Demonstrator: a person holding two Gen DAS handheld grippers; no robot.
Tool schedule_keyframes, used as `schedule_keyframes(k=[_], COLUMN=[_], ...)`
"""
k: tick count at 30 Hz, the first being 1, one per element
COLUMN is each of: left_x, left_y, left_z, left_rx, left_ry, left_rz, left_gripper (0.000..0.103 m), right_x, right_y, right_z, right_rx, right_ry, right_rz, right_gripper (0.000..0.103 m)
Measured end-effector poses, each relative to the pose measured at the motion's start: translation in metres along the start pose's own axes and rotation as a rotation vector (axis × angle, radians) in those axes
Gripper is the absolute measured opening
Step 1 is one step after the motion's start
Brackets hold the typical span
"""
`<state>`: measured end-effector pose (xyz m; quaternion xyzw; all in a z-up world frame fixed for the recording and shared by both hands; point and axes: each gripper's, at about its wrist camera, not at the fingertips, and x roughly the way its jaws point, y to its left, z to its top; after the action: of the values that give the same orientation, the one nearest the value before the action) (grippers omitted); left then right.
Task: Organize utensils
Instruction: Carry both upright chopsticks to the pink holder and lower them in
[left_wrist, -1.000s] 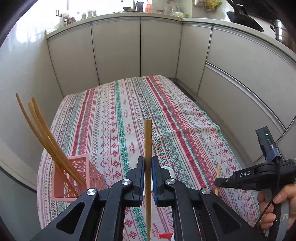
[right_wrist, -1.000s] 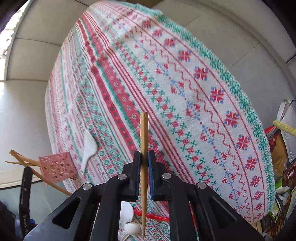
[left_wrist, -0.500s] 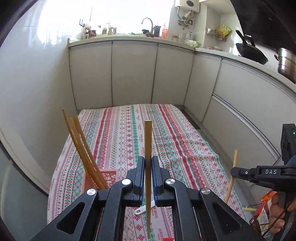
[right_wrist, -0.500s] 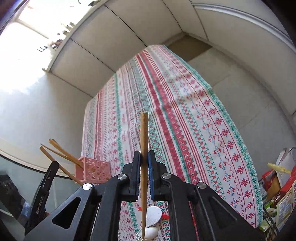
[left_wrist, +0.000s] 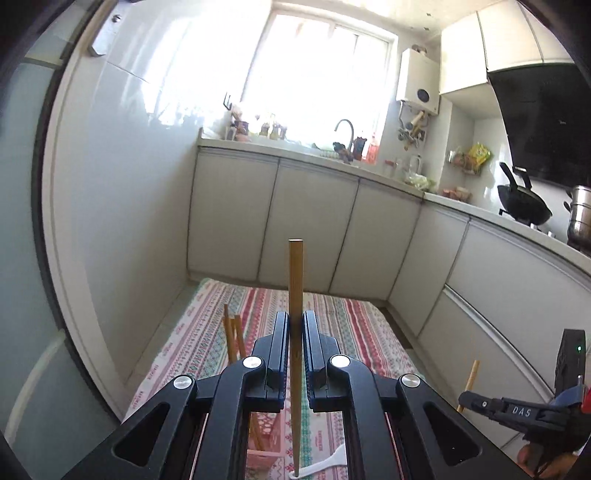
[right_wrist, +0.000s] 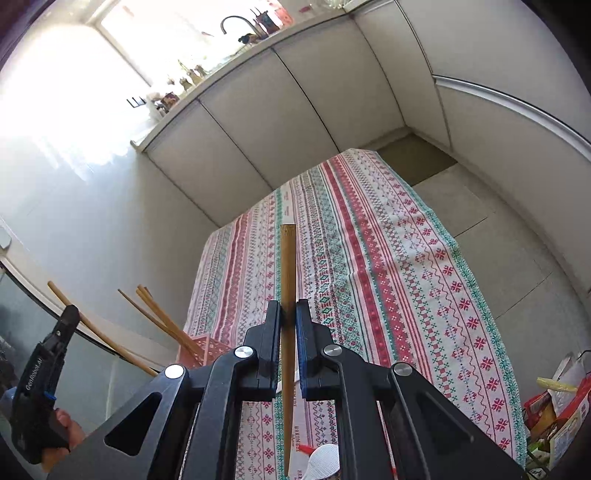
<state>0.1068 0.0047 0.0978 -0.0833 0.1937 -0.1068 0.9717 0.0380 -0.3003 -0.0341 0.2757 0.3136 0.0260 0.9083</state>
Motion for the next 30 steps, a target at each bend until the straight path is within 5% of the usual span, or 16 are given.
schedule_keyframes(k=[10,18,30], left_x=[0.012,0.031,0.091], left_y=[0.036,0.046,0.057], left_z=[0.005,-0.004,-0.035], left_rx=[-0.080,-0.071,-0.042], left_ry=[-0.071,-0.083,0.114], left_rz=[0.106,0.122,0.119], left_gripper=[0.007,0.007,0.008], right_x=[0.015,0.021,0.039], right_y=[0.013,0.020,0.031], right_z=[-0.006,-0.006,-0.004], right_rx=[-0.021,-0.040,-0.048], right_ry=[0.006,-0.002,-0.003], right_rz=[0.011,0.023,0.028], right_gripper=[0.008,0.008,0.008])
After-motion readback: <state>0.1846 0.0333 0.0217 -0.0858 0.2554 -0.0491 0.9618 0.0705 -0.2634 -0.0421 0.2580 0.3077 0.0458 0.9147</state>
